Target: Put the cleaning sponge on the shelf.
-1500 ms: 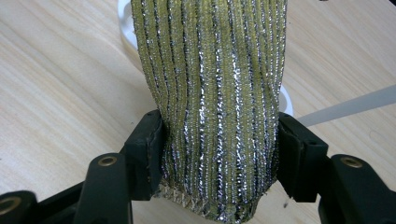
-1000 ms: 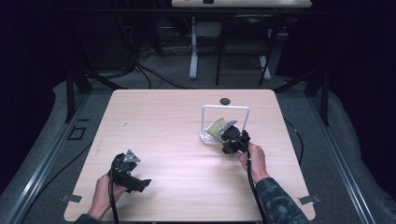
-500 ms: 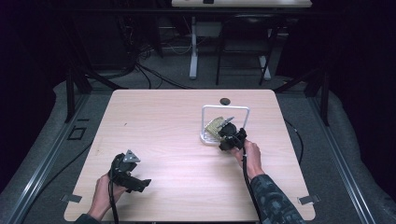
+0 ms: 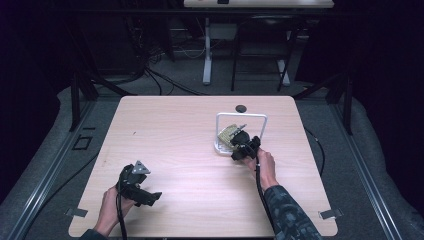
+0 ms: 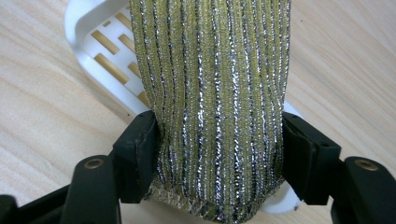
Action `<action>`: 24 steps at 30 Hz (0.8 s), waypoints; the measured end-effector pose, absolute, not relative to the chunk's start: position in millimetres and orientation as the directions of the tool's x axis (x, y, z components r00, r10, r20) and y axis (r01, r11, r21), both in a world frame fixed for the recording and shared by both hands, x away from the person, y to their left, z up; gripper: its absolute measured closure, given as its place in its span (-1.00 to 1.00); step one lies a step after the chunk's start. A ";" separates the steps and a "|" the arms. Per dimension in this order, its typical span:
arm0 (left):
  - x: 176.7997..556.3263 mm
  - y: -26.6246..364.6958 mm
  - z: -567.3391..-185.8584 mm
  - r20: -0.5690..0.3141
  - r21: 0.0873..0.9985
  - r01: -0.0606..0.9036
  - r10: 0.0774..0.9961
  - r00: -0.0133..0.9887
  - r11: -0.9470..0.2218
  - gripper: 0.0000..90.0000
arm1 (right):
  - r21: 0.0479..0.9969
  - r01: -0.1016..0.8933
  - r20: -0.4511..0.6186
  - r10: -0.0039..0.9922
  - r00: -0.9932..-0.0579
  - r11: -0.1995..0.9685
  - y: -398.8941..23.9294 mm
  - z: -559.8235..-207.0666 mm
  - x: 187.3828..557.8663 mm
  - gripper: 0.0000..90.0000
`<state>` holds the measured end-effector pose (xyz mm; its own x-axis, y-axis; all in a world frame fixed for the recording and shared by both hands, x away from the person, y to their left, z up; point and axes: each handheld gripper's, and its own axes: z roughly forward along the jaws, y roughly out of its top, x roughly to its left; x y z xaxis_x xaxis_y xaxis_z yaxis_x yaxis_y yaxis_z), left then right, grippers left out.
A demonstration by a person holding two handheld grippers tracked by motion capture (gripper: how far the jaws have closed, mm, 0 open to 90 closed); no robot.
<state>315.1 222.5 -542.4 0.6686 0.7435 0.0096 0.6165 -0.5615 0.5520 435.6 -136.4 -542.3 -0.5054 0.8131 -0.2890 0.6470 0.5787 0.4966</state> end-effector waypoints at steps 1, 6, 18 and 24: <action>315.0 222.4 -542.4 0.009 0.552 0.617 0.744 0.668 -0.561 -0.99 | 0.497 0.653 -0.280 0.818 -0.503 0.571 -135.5 -543.4 436.6 -0.29; 314.3 221.7 -541.6 0.013 0.552 0.613 0.741 0.671 -0.565 -0.99 | 0.487 0.649 -0.291 0.809 -0.510 0.585 -130.4 -546.7 438.3 -0.50; 314.4 218.5 -539.0 0.028 0.572 0.595 0.739 0.673 -0.564 -0.99 | 0.523 0.627 -0.276 0.810 -0.517 0.578 -131.9 -542.1 435.6 -0.72; 314.7 216.5 -538.0 0.030 0.577 0.590 0.737 0.676 -0.565 -0.99 | 0.535 0.618 -0.269 0.810 -0.522 0.576 -130.8 -537.4 430.3 -0.79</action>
